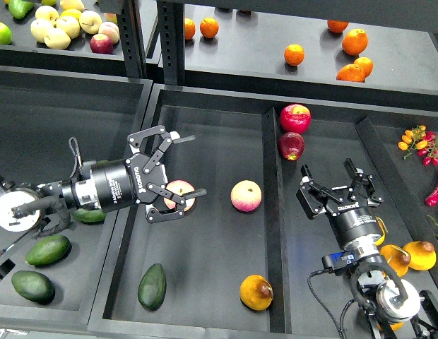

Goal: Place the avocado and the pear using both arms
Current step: 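Swing the left gripper over the dark green avocado and lower it, then close the left gripper around the dark green avocado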

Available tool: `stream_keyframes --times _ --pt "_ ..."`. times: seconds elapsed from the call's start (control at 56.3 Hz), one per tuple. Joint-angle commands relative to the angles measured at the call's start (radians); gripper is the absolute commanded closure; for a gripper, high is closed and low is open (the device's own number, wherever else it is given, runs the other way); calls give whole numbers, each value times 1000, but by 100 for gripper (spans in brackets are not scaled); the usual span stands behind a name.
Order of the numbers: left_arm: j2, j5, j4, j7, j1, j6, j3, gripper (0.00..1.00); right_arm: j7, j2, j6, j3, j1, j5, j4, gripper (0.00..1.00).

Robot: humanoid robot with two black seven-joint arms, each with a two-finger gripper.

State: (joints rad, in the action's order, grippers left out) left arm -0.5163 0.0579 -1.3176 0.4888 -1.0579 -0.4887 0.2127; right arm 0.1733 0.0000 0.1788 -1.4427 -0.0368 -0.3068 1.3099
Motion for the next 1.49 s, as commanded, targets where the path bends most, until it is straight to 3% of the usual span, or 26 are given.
stream_keyframes --times 0.0,0.16,0.533,1.012,1.474 --pt "27 2 0 0 -123 0 -165 1 0 0 -2 -2 2 0 0 0" --pt "67 6 1 0 -201 0 -318 1 0 0 -1 -27 6 -3 3 0" --pt "234 151 43 0 -212 0 -565 1 0 0 -1 -42 12 -3 5 0" --pt "444 151 262 0 -301 0 -711 1 0 0 1 -42 17 -3 5 0" --pt "487 154 328 0 -295 0 -805 1 0 0 10 -42 18 -3 5 0"
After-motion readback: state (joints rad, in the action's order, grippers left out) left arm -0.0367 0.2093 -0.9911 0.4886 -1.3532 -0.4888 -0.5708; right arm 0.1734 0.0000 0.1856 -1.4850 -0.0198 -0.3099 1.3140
